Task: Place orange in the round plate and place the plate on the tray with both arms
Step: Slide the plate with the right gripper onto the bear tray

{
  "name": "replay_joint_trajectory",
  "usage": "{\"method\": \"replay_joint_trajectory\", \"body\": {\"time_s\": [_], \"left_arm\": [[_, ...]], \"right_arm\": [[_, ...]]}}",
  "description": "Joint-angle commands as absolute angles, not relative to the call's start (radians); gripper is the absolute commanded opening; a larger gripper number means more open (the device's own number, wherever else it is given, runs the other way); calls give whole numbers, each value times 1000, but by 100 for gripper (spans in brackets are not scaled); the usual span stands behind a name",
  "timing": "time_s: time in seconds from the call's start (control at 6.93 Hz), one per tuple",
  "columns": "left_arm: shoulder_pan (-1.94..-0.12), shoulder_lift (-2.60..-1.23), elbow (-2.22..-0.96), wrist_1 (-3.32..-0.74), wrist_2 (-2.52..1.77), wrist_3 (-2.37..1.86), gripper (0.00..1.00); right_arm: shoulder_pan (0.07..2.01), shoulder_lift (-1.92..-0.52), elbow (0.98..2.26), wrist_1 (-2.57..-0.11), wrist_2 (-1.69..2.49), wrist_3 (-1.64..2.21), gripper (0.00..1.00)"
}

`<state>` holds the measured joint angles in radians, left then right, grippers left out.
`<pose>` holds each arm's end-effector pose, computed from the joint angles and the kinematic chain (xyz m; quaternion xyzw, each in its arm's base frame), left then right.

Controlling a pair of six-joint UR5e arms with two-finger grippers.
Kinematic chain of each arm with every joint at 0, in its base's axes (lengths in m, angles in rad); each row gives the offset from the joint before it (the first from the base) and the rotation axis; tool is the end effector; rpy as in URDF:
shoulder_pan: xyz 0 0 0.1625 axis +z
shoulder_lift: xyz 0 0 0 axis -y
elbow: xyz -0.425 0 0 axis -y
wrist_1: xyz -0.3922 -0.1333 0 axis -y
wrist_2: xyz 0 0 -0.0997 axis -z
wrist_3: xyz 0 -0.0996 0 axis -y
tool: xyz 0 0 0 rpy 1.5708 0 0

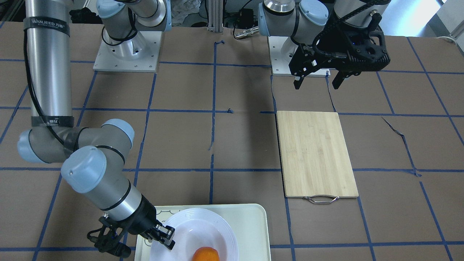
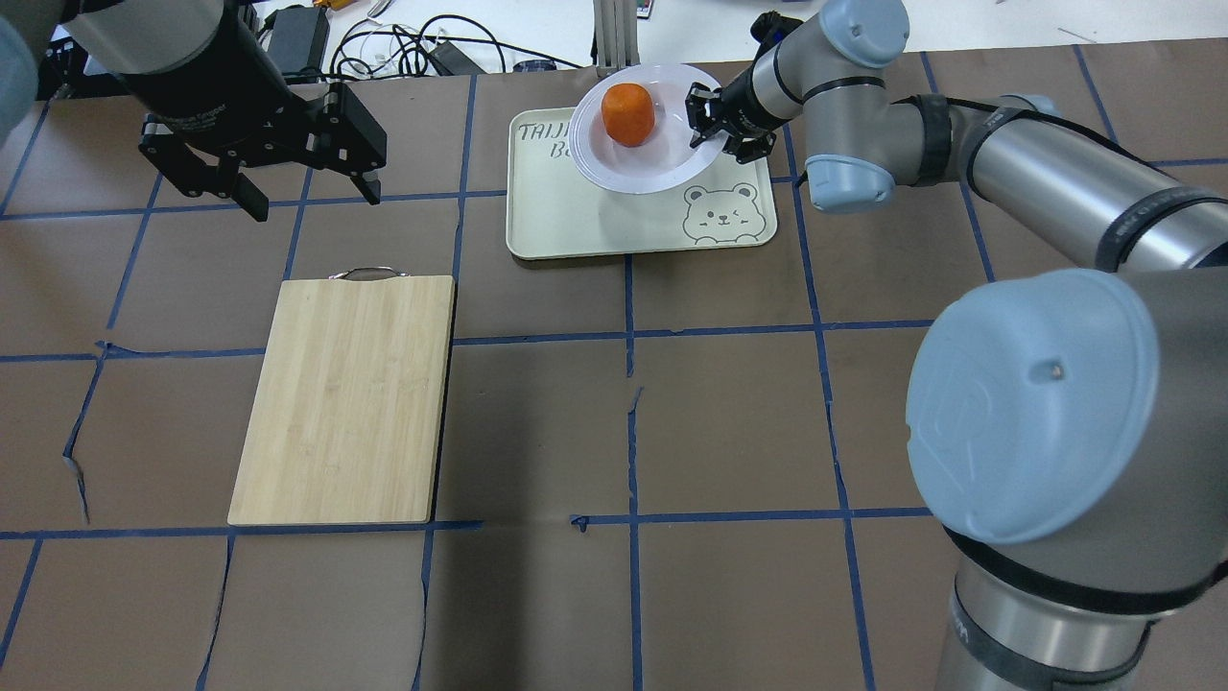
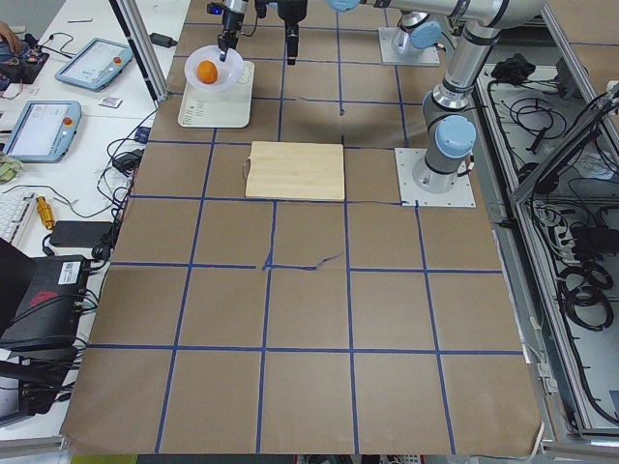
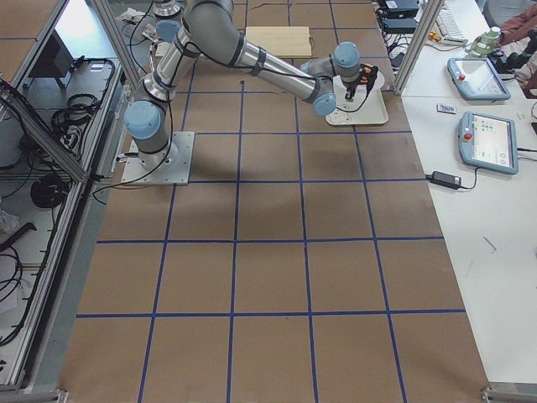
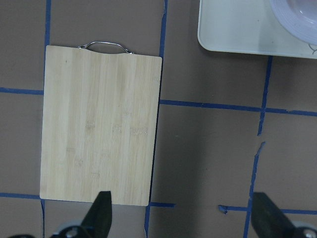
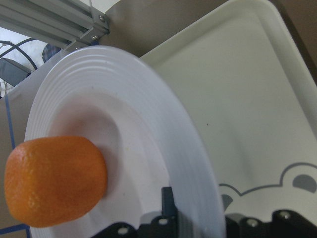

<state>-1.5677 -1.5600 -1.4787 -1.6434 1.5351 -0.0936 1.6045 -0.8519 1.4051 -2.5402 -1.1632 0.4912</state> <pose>-0.1353 -0.4886 0.5313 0.0480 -0.9986 0.0143 0.0185 0.1977 -0.7355 0.2329 0.1765 0.9427 -0.1440 0.2437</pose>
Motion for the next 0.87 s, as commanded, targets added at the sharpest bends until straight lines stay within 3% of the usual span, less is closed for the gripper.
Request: {"method": "replay_joint_trajectory", "body": {"time_s": [0.0, 0.29, 0.43, 0.58, 0.72], "left_arm": [[-1566, -1559, -1482, -1637, 1537, -94, 100], [-1565, -1559, -1482, -1635, 1536, -94, 100], [-1565, -1559, -1480, -1635, 1536, -94, 100], [-1565, -1559, -1482, -1629, 1536, -94, 100], [-1565, -1559, -1482, -1629, 1534, -94, 100]], "right_arm": [[1605, -818, 1385, -2539, -1166, 479, 22], [1603, -808, 1390, -2539, -1180, 475, 38], [1603, -811, 1391, -2539, -1181, 476, 58], [1601, -821, 1388, -2540, -1212, 459, 97], [1598, -848, 1379, -2524, -1300, 351, 100]]}}
